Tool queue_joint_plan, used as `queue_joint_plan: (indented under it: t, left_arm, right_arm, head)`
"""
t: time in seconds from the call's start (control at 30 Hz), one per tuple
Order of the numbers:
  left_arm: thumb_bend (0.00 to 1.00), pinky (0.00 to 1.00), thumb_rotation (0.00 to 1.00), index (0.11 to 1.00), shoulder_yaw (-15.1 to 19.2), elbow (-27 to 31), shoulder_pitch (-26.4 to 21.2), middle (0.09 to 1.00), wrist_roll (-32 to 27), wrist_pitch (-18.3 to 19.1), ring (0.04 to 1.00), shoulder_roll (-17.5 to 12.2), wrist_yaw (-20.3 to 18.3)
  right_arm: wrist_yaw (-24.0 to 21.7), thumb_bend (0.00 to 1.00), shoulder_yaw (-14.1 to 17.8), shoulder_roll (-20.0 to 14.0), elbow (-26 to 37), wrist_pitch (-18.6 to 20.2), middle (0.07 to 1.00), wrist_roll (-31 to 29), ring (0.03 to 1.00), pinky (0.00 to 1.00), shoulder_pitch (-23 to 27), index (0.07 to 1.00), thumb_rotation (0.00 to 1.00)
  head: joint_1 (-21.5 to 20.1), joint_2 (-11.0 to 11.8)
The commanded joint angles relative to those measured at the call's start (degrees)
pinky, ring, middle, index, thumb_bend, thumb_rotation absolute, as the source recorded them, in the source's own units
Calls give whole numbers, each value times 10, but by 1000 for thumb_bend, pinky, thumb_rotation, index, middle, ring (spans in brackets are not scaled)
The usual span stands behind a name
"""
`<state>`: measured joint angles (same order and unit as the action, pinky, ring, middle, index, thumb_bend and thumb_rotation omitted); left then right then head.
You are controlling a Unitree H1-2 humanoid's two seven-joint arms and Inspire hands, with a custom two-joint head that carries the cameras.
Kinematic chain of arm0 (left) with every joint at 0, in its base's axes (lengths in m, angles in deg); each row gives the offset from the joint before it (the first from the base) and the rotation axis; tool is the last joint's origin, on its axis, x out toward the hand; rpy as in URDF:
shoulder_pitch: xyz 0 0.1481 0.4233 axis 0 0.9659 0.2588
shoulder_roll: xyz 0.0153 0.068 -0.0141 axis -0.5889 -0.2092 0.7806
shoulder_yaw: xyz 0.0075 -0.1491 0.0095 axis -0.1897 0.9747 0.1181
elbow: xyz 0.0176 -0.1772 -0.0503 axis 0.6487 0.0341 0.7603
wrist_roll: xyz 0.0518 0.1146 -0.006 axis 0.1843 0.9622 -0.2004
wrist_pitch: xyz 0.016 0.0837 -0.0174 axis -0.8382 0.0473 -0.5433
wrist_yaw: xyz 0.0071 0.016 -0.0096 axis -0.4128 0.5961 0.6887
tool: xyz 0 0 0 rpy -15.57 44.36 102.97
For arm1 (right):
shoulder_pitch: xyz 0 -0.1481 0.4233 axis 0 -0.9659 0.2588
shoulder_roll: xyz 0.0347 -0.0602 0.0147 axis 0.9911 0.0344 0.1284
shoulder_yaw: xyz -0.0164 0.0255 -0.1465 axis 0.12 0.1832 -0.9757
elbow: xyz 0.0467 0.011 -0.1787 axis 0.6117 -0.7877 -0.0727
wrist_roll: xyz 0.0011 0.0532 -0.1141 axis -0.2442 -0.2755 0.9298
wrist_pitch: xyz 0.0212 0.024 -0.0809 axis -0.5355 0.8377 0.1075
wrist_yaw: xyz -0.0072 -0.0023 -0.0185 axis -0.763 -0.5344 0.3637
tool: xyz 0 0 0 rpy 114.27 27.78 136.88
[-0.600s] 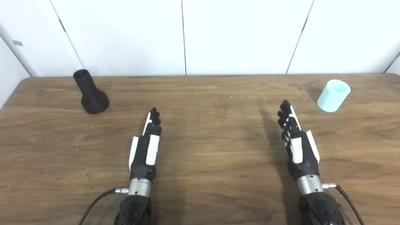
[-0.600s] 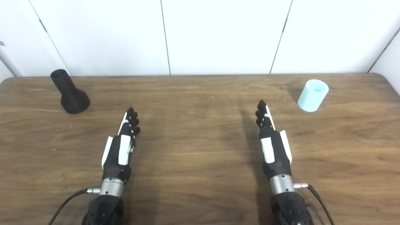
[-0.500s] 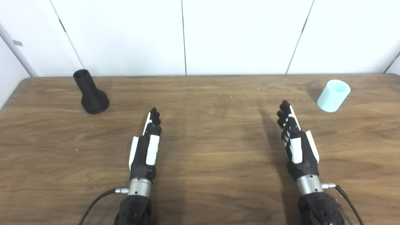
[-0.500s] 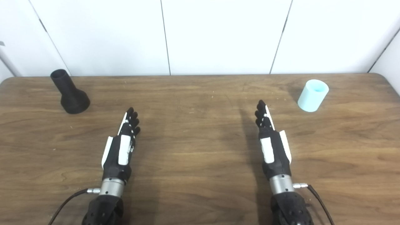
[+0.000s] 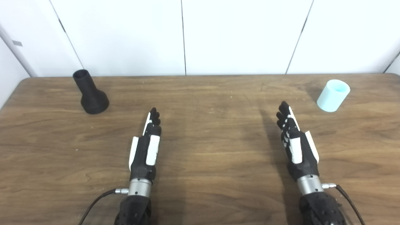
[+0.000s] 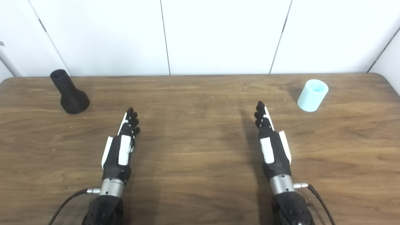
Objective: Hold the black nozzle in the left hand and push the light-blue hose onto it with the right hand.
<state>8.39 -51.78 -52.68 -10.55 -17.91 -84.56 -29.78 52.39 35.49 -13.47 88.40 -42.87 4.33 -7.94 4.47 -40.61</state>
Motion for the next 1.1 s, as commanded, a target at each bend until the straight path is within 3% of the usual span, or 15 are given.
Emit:
queue_joint_plan:
  t: [0.0, 0.17, 0.37, 0.73, 0.93, 1.07]
  left_arm:
    - [976, 1000, 1000, 1000, -6, 6, -3, 1000, 11, -20, 1000, 9, 8]
    - [959, 1000, 1000, 1000, -22, -18, -2, 1000, 30, -41, 1000, 23, 22]
    - [948, 1000, 1000, 1000, -35, -48, 0, 1000, 46, -72, 1000, 34, 37]
    - [954, 1000, 1000, 1000, -30, -66, 4, 1000, 45, -101, 1000, 34, 44]
    - [921, 1000, 1000, 1000, -11, -70, -1, 1000, 36, -113, 1000, 17, 46]
    - [936, 1000, 1000, 1000, 7, -56, 3, 1000, 30, -123, 1000, 0, 46]
  right_arm:
    - [-9, 716, 3, -7, 19, -10, 1000, -11, 1000, 1000, 13, 1000, 1000]
    - [-24, 719, 16, -24, -5, -27, 1000, -35, 1000, 1000, 9, 1000, 1000]
    - [-42, 713, 27, -39, -42, -60, 1000, -57, 1000, 1000, 6, 1000, 1000]
    - [-57, 735, 26, -39, -76, -101, 1000, -66, 1000, 1000, -1, 1000, 1000]
    - [-54, 734, 19, -33, -91, -117, 1000, -59, 1000, 1000, -3, 1000, 1000]
    - [-52, 717, 13, -26, -103, -132, 1000, -52, 1000, 1000, -7, 1000, 1000]
  head:
    - [13, 4]
    - [64, 31]
    - [91, 64]
    - [88, 94]
    - [73, 107]
    - [61, 128]
